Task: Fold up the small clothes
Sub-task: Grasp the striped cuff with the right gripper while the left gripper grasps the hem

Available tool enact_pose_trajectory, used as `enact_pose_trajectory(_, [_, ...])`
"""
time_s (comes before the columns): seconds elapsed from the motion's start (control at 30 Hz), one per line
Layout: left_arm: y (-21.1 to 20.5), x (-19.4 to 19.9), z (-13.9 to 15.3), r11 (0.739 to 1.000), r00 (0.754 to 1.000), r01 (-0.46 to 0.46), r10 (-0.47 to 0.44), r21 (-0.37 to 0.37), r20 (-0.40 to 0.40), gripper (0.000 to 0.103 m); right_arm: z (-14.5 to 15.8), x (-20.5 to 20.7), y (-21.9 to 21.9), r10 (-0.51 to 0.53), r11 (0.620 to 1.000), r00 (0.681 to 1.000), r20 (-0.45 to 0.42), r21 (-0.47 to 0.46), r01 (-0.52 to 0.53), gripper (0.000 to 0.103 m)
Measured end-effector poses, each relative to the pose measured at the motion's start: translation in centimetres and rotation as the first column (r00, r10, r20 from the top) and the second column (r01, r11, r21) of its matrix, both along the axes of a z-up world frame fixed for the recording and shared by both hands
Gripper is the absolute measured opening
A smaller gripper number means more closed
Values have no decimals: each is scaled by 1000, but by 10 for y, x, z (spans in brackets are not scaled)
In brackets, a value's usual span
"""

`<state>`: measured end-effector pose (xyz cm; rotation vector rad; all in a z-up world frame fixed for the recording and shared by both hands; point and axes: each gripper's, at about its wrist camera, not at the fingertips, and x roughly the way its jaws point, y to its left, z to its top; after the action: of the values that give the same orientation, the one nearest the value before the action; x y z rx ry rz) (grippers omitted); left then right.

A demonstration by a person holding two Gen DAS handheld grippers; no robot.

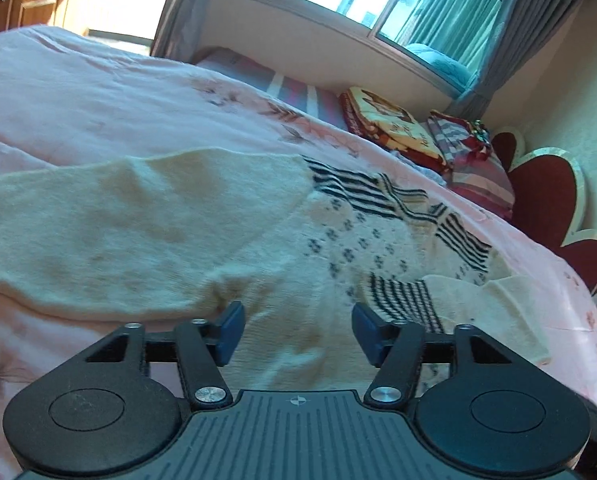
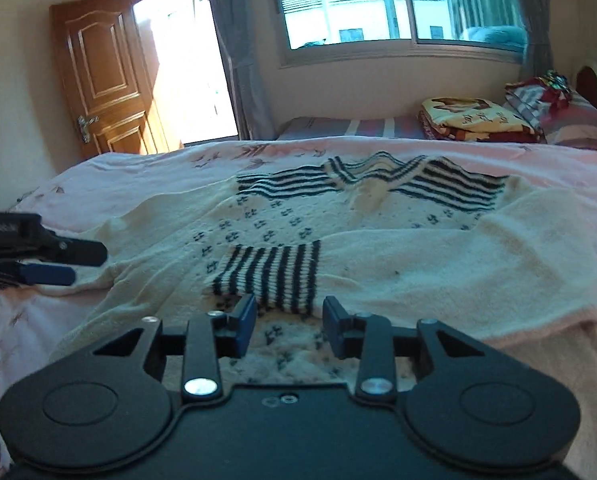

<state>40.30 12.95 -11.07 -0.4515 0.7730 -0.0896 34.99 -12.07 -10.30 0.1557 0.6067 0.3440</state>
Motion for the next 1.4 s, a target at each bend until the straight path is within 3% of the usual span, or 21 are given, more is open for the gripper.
enact_pose_trajectory(0.1, [-22,21,-17,991,997,40,-48,-130,-60,58,2,-8,-34,-96,991,995,-26,93,98,37])
enact_pose_trajectory(0.2, [-42,36,-26,985,994,68,-81,-161,-76,58,3,-15,-66,-169,965,984,-57,194,177,37])
enact_pose_trajectory(0.27, [-55,47,-27,987,992,90,-100,-136,-71,58,0,-16,-90,-222,931,971,-89,278,238,38])
enact_pose_trajectory(0.33, [-65,58,-26,986,991,112,-120,-122,-62,54,-7,-18,-116,-285,872,949,-134,375,315,39])
enact_pose_trajectory(0.37, [-68,63,-26,987,990,123,-129,-109,-59,41,-11,-19,-128,-311,841,938,-155,416,347,39])
enact_pose_trajectory(0.4, [-71,67,-26,988,989,123,-130,-90,-68,3,-16,-19,-143,-343,796,921,-184,464,389,39])
enact_pose_trajectory(0.47, [-68,73,-26,985,988,129,-137,-113,-64,4,-28,-17,-165,-375,712,895,-242,542,446,40])
enact_pose_trajectory(0.6, [-62,71,-17,989,992,126,-128,-78,-22,4,-52,-4,-193,-364,545,869,-336,679,491,40])
enact_pose_trajectory(0.7, [-52,71,-15,992,995,98,-99,-85,-14,4,-68,9,-201,-364,472,843,-396,701,534,36])
enact_pose_trajectory(0.73, [-49,69,-14,992,996,89,-91,-89,-10,4,-69,11,-200,-367,475,841,-396,698,536,30])
enact_pose_trajectory(0.77, [-46,68,-12,993,997,81,-82,-88,-2,4,-67,13,-198,-376,498,840,-391,679,539,14])
enact_pose_trajectory(0.8, [-43,67,-10,993,997,78,-78,-86,6,4,-62,14,-194,-382,534,846,-373,658,531,8])
enact_pose_trajectory(0.9, [-43,68,-13,995,996,86,-86,-43,0,4,-52,15,-187,-389,628,865,-317,596,500,8])
enact_pose_trajectory(0.97, [-45,70,-25,997,996,81,-81,-15,-44,4,-56,17,-183,-396,669,853,-339,530,521,7])
enact_pose_trajectory(1.03, [-44,68,-30,997,996,75,-75,-21,-40,4,-58,15,-185,-396,663,855,-335,540,519,7])
enact_pose_trajectory(1.17, [-49,65,-23,996,996,92,-92,10,5,4,-47,11,-183,-410,694,866,-287,517,500,7])
enact_pose_trajectory(1.27, [-53,71,-27,993,994,106,-104,45,-37,4,-51,14,-185,-407,699,861,-304,503,508,7])
enact_pose_trajectory(1.4, [-59,69,-24,988,992,120,-118,95,-35,4,-50,12,-185,-404,695,861,-311,507,509,7])
